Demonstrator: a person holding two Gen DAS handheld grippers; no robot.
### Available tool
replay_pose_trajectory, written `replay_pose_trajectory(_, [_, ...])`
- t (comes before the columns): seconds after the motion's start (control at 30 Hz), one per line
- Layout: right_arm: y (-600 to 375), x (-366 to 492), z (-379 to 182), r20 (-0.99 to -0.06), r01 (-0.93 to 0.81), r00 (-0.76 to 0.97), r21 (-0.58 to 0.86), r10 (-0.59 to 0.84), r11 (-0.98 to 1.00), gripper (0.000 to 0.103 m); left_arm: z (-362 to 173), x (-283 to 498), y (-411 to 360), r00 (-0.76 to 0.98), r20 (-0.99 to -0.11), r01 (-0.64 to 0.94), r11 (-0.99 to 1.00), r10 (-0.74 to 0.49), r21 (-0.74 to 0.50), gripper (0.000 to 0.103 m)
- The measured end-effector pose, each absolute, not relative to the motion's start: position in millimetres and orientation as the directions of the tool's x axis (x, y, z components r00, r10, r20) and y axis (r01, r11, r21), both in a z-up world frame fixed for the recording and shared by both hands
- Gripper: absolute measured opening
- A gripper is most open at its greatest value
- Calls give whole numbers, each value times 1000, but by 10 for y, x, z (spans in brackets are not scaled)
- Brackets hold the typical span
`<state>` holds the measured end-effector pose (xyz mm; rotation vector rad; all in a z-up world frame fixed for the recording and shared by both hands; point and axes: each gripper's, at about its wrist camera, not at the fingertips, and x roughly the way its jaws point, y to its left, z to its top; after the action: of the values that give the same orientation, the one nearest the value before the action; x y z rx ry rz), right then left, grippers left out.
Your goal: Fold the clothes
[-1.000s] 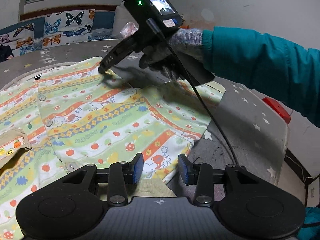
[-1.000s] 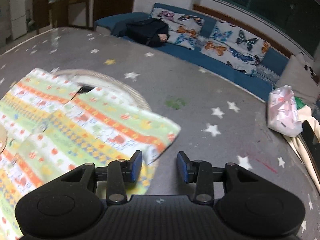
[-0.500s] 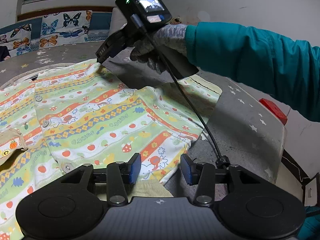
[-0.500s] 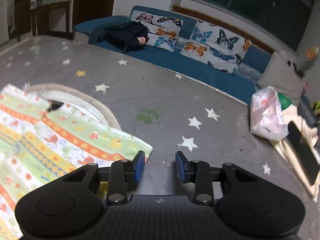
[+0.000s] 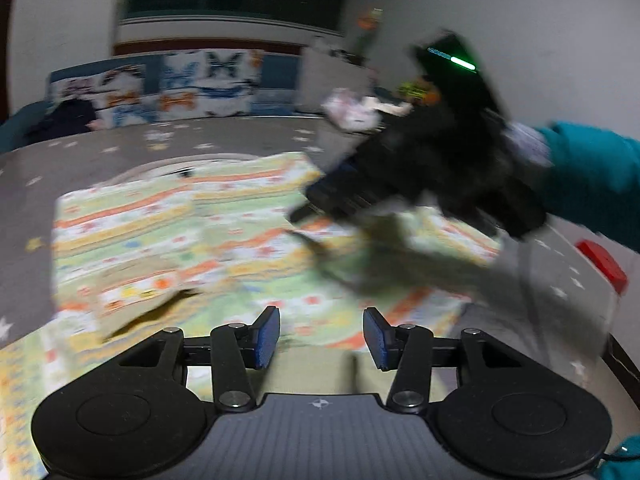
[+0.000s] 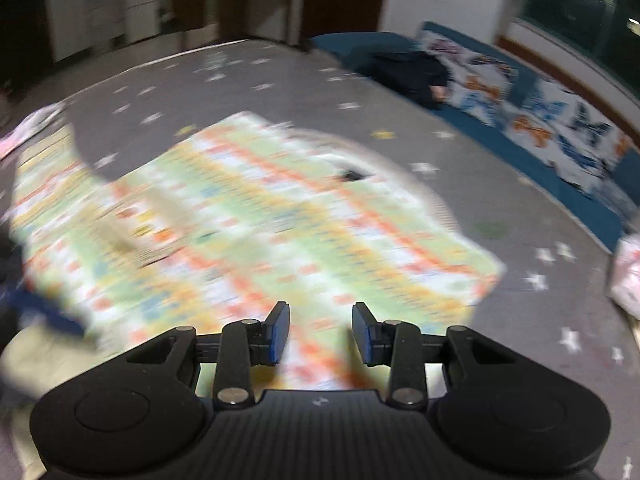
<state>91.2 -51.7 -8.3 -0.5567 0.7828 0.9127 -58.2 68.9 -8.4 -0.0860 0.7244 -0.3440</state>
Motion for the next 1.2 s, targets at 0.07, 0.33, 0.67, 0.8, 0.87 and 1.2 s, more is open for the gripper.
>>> replay_pose_trajectory(0.07, [-452, 772, -132, -799, -874, 349, -88, 490, 479, 34, -118, -584, 723, 692, -644, 265, 944, -327, -194, 50])
replay_pose_trajectory(0.33, [-372, 274, -201, -819, -923, 295, -110, 492, 369, 34, -213, -725, 641, 649, -672, 335, 927, -357, -169, 54])
replay_pose_trajectory(0.67, [-667, 30, -150, -807, -912, 313, -108, 500, 396, 35, -205, -723, 692, 658, -669, 325, 932, -346, -162, 57])
replay_pose_trajectory(0.8, [-805, -108, -157, -804, -908, 322, -111, 499, 405, 35, -243, -775, 666, 663, -667, 340, 930, -341, -137, 63])
replay_pose_trajectory(0.87, [-865, -138, -156, -804, -904, 322, -105, 499, 415, 35, -220, -826, 707, 676, -655, 326, 934, -339, -147, 63])
replay_pose_trajectory(1.2, [-1222, -80, -51, -769, -844, 387, -73, 509, 531, 42, -52, -1148, 1672, 789, -615, -63, 993, -8, -95, 63])
